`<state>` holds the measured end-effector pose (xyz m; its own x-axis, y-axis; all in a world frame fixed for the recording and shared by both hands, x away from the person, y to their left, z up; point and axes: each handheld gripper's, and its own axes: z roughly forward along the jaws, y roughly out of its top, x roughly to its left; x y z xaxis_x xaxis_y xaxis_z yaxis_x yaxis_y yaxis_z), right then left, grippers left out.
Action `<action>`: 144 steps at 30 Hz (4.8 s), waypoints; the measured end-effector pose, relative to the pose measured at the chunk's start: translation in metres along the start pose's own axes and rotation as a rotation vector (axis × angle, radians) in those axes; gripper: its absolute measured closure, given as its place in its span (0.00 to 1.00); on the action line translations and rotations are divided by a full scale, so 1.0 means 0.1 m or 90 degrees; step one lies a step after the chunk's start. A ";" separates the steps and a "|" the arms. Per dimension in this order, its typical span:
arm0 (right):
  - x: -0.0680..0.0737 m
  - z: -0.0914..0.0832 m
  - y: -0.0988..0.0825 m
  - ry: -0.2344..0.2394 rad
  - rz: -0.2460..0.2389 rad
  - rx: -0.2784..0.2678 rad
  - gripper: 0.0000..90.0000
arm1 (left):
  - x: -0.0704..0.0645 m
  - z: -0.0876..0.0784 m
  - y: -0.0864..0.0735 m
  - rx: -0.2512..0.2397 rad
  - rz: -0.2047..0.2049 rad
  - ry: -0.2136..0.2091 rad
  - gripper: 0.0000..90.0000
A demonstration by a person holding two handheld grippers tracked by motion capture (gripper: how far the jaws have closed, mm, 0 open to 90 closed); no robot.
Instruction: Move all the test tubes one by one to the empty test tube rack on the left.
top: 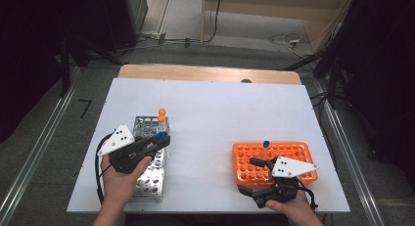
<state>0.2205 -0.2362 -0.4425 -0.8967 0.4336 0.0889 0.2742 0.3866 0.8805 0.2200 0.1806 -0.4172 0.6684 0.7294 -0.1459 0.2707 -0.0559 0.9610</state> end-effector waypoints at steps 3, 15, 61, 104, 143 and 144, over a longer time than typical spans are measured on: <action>-0.02 -0.03 -0.01 -0.004 0.005 0.002 0.03 | 0.05 -0.03 0.00 -0.001 -0.001 0.013 0.86; -0.07 -0.13 -0.04 -0.029 0.007 0.008 0.00 | 0.15 -0.06 -0.04 -0.021 -0.007 0.084 0.86; -0.29 -0.14 -0.04 -0.118 0.048 0.026 0.05 | 0.18 0.05 -0.14 0.059 -0.053 0.096 0.36; -0.63 0.15 -0.13 -0.315 0.133 0.102 0.83 | -0.35 0.31 -0.09 0.053 -0.032 -0.005 0.03; -0.02 0.31 0.07 -0.138 0.043 0.006 0.83 | -0.77 0.70 -0.07 0.055 0.002 -0.111 0.12; 0.01 0.33 0.07 -0.134 0.040 0.007 0.83 | -0.79 0.71 -0.07 0.054 0.004 -0.115 0.13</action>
<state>0.2332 -0.2064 -0.4515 -0.7856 0.6171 0.0439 0.3326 0.3615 0.8711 0.2144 0.0755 -0.4292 0.7820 0.5945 -0.1871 0.3184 -0.1230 0.9399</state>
